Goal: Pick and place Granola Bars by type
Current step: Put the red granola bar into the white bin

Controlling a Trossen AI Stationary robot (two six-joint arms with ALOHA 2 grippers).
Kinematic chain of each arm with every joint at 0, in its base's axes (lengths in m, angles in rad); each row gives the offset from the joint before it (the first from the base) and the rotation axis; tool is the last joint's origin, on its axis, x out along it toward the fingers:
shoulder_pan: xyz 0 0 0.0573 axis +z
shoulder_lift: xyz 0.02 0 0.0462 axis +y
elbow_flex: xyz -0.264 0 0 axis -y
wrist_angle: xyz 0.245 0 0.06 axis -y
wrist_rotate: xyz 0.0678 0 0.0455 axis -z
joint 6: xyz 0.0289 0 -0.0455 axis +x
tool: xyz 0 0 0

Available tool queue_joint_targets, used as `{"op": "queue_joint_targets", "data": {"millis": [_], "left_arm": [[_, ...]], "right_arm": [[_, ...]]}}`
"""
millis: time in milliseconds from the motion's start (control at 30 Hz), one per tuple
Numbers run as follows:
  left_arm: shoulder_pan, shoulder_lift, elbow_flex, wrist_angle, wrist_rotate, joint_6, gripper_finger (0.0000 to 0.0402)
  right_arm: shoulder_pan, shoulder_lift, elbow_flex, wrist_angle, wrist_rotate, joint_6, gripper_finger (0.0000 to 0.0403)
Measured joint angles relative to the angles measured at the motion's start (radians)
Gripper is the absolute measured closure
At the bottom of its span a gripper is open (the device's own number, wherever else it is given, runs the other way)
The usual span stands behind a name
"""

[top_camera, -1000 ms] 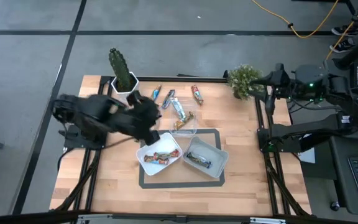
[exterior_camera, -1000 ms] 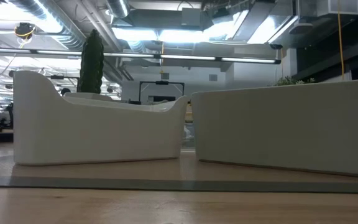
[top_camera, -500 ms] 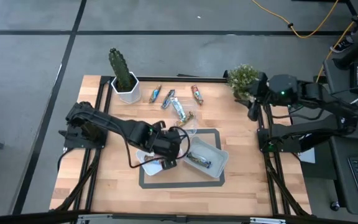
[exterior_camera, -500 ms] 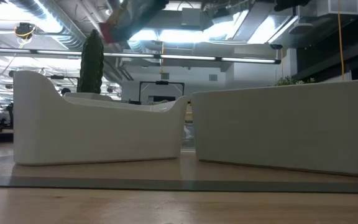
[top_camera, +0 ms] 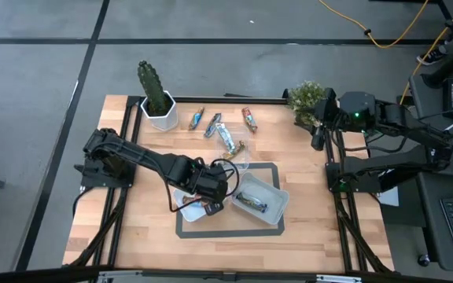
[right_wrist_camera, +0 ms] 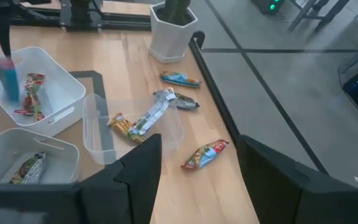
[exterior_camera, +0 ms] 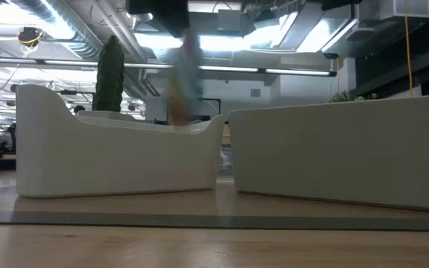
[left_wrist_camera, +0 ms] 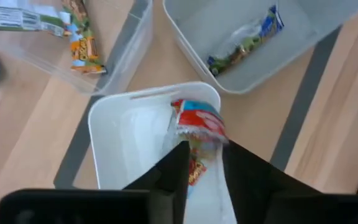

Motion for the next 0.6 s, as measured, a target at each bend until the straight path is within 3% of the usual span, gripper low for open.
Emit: {"op": "queue_joint_targets", "data": {"millis": [333, 600], "left_arm": [[0.019, -0.033, 0.0, 0.007, 0.007, -0.076, 0.021], [-0.001, -0.057, 0.0, 0.006, -0.118, -0.154, 0.0202]], "right_arm": [[-0.068, 0.048, 0.0, -0.001, -0.06, -0.088, 0.0193], [-0.145, 0.098, 0.0, 0.0, -0.081, -0.15, 0.0193]]}}
